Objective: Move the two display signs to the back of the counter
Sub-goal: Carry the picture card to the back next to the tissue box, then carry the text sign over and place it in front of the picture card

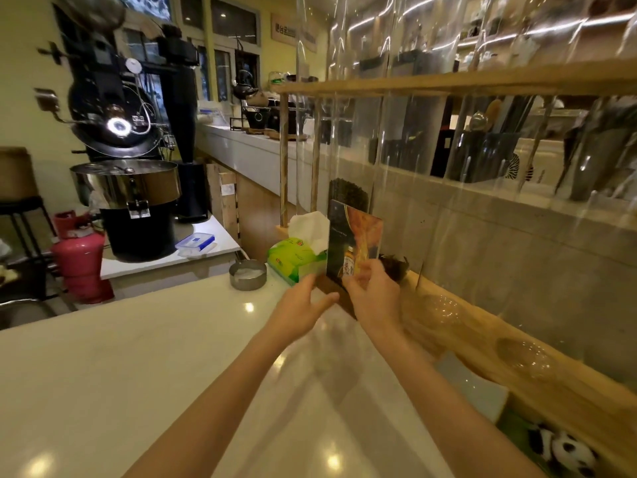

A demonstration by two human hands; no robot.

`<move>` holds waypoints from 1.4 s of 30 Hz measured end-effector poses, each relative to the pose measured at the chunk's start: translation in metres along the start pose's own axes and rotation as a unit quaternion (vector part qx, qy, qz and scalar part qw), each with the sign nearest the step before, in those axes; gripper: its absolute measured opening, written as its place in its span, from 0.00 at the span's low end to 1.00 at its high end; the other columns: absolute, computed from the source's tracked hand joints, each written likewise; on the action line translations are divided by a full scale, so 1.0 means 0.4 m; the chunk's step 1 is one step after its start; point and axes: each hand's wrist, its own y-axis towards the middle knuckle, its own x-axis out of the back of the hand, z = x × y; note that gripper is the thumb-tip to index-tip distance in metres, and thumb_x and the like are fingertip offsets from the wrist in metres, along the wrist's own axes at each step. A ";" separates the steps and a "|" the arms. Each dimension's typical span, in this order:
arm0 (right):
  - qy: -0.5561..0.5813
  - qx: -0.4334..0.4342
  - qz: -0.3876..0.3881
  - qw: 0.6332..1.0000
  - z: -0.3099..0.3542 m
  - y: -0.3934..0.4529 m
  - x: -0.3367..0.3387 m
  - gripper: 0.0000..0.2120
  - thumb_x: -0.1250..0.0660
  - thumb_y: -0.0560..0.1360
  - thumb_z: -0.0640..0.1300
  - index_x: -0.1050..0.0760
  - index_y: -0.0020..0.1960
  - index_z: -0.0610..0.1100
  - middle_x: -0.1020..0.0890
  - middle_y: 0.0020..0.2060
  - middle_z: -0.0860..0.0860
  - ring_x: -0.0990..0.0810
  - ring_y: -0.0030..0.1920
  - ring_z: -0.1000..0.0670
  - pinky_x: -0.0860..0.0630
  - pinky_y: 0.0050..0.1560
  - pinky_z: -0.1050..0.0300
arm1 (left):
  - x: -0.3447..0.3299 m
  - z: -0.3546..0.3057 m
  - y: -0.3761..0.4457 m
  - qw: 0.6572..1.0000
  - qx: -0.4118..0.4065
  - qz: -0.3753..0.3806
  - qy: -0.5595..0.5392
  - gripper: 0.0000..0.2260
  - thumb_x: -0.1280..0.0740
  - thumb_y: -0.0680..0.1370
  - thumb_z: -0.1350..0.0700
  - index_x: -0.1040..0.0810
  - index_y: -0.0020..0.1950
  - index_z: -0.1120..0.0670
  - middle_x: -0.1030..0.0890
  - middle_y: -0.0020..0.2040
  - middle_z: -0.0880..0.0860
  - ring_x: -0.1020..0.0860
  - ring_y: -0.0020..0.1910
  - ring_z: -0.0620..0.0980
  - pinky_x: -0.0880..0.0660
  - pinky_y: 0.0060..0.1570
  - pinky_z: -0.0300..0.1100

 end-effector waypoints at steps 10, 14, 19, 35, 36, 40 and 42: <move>0.173 0.089 0.215 0.957 0.250 -0.249 -0.071 0.08 0.38 0.75 0.44 0.26 0.53 0.43 0.17 0.42 0.48 0.18 0.37 0.53 0.21 0.39 0.57 | 0.263 0.006 -0.317 0.993 -0.018 -0.112 0.005 0.11 0.38 0.76 0.53 0.25 0.57 0.53 0.19 0.44 0.50 0.22 0.37 0.38 0.31 0.36 0.22; 0.208 0.120 0.284 0.928 0.329 -0.382 -0.113 0.06 0.38 0.75 0.44 0.24 0.50 0.46 0.17 0.40 0.50 0.17 0.39 0.52 0.20 0.40 0.53 | 0.346 0.012 -0.511 0.983 -0.014 -0.170 0.061 0.12 0.38 0.76 0.51 0.26 0.59 0.51 0.18 0.50 0.50 0.21 0.45 0.43 0.26 0.47 0.31; 0.251 0.144 0.374 0.881 0.453 -0.573 -0.207 0.07 0.38 0.75 0.42 0.24 0.51 0.43 0.16 0.43 0.43 0.16 0.41 0.48 0.19 0.40 0.52 | 0.466 0.067 -0.766 0.940 -0.064 -0.270 0.201 0.15 0.39 0.76 0.50 0.29 0.62 0.51 0.21 0.54 0.50 0.24 0.48 0.41 0.28 0.46 0.34; 0.178 0.158 0.430 0.871 0.522 -0.738 -0.397 0.11 0.32 0.71 0.41 0.26 0.54 0.45 0.20 0.48 0.52 0.21 0.46 0.53 0.24 0.46 0.63 | 0.632 0.349 -1.002 0.860 0.174 -0.477 0.061 0.26 0.31 0.72 0.56 0.34 0.67 0.57 0.27 0.64 0.56 0.28 0.57 0.48 0.30 0.57 0.42; 0.175 0.162 0.427 0.872 0.524 -0.744 -0.405 0.11 0.33 0.71 0.40 0.25 0.54 0.45 0.20 0.48 0.53 0.21 0.45 0.53 0.24 0.46 0.63 | 0.632 0.359 -1.002 0.869 0.186 -0.457 0.047 0.27 0.31 0.72 0.56 0.36 0.69 0.56 0.27 0.66 0.57 0.28 0.59 0.49 0.30 0.58 0.43; 0.173 0.168 0.402 0.883 0.522 -0.758 -0.429 0.12 0.34 0.72 0.40 0.25 0.56 0.44 0.21 0.48 0.53 0.23 0.47 0.51 0.24 0.50 0.56 | 0.627 0.383 -0.994 0.890 0.192 -0.412 0.010 0.27 0.33 0.73 0.57 0.36 0.70 0.56 0.25 0.65 0.60 0.26 0.62 0.54 0.28 0.61 0.48; 0.181 0.163 0.396 0.886 0.518 -0.760 -0.434 0.12 0.34 0.72 0.39 0.25 0.55 0.44 0.22 0.48 0.54 0.22 0.46 0.53 0.23 0.50 0.56 | 0.627 0.390 -0.989 0.894 0.192 -0.404 -0.004 0.26 0.33 0.73 0.57 0.35 0.70 0.55 0.24 0.63 0.60 0.24 0.60 0.54 0.26 0.60 0.51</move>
